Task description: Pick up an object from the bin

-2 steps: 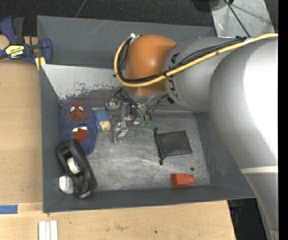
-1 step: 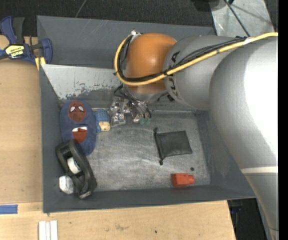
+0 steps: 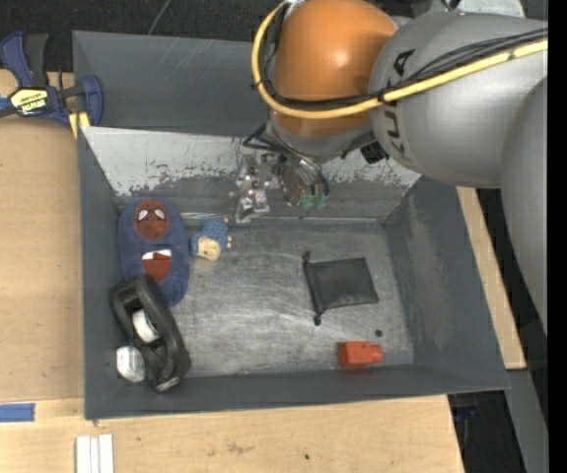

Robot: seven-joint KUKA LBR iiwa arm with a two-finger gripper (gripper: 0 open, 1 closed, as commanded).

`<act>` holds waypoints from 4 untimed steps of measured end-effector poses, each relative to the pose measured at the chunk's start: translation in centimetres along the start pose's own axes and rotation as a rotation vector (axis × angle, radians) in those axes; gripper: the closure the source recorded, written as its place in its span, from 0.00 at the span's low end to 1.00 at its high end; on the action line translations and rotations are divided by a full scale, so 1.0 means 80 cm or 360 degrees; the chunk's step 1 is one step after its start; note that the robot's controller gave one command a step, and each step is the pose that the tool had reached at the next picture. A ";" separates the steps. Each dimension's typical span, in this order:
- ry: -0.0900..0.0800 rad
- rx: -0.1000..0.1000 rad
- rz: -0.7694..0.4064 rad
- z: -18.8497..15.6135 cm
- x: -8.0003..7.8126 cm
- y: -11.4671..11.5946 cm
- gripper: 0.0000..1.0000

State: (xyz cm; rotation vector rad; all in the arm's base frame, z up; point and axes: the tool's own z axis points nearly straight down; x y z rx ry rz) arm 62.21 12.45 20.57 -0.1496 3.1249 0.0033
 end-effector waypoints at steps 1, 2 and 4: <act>0.0015 0.0002 0.0001 0.007 0.002 0.000 0.00; 0.0016 -0.0001 -0.0278 0.163 -0.009 0.023 0.00; 0.0000 -0.0001 -0.0353 -0.047 0.017 0.048 1.00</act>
Offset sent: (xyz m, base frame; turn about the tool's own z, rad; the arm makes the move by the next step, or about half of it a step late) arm 0.0000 0.0000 0.0000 0.0000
